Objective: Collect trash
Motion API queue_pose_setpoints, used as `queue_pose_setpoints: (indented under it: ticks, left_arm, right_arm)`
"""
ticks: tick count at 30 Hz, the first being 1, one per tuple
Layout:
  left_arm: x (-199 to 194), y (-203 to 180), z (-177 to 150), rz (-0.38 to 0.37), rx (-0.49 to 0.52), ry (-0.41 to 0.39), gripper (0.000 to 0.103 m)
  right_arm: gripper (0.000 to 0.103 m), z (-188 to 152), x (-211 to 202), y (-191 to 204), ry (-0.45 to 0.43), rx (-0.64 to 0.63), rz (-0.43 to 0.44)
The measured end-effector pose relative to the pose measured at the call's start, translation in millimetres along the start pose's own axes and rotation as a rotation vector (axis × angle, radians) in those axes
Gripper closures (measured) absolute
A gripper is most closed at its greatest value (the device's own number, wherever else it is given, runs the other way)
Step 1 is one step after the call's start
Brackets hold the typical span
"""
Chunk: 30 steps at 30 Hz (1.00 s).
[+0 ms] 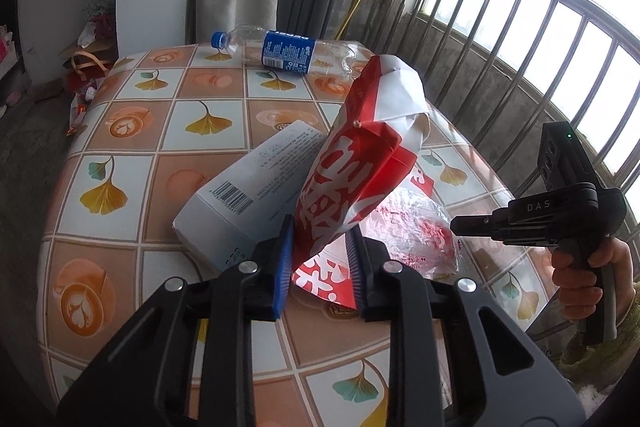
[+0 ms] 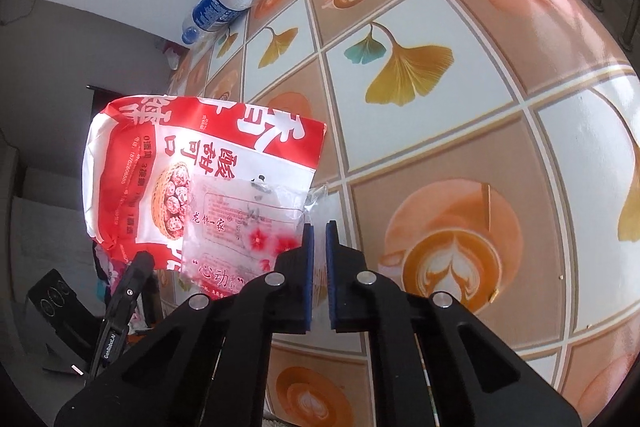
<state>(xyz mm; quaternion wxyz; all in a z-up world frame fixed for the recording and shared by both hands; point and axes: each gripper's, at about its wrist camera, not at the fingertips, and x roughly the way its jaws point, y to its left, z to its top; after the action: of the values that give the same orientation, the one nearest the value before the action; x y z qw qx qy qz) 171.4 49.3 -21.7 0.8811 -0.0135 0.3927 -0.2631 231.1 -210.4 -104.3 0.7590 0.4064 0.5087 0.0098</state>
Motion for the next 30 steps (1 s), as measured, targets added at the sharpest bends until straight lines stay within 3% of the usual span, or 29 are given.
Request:
queue_pose_setpoints:
  ticks: [10, 14, 15, 16, 17, 19, 30]
  left_arm:
    - [0.9, 3.2, -0.8, 0.024, -0.033, 0.015, 0.093]
    - [3.0, 0.7, -3.3, 0.038, -0.027, 0.029, 0.094]
    - [3.2, 0.3, -3.9, 0.042, -0.025, 0.033, 0.094]
    - [3.7, -0.3, -4.5, 0.046, -0.025, 0.037, 0.094]
    - [4.4, -0.2, -4.7, 0.05, -0.025, 0.041, 0.094]
    - [5.3, -0.2, -5.8, 0.054, -0.027, 0.05, 0.095]
    - [5.8, -0.8, -7.5, 0.066, -0.024, 0.057, 0.095]
  right_arm:
    - [0.099, 2.0, -29.9, -7.5, -0.076, 0.007, 0.053]
    - [0.097, 8.2, -22.4, -11.4, -0.043, 0.058, 0.09]
    - [0.096, 7.3, -20.9, -12.5, -0.028, 0.061, 0.091]
    - [0.087, 6.2, -19.3, -12.9, -0.015, 0.065, 0.09]
    - [0.071, 5.1, -18.0, -13.7, -0.004, 0.069, 0.089]
    - [0.06, 1.3, -16.2, -14.8, 0.008, 0.076, 0.084]
    - [0.06, -24.2, -4.8, -10.5, 0.109, 0.064, 0.138]
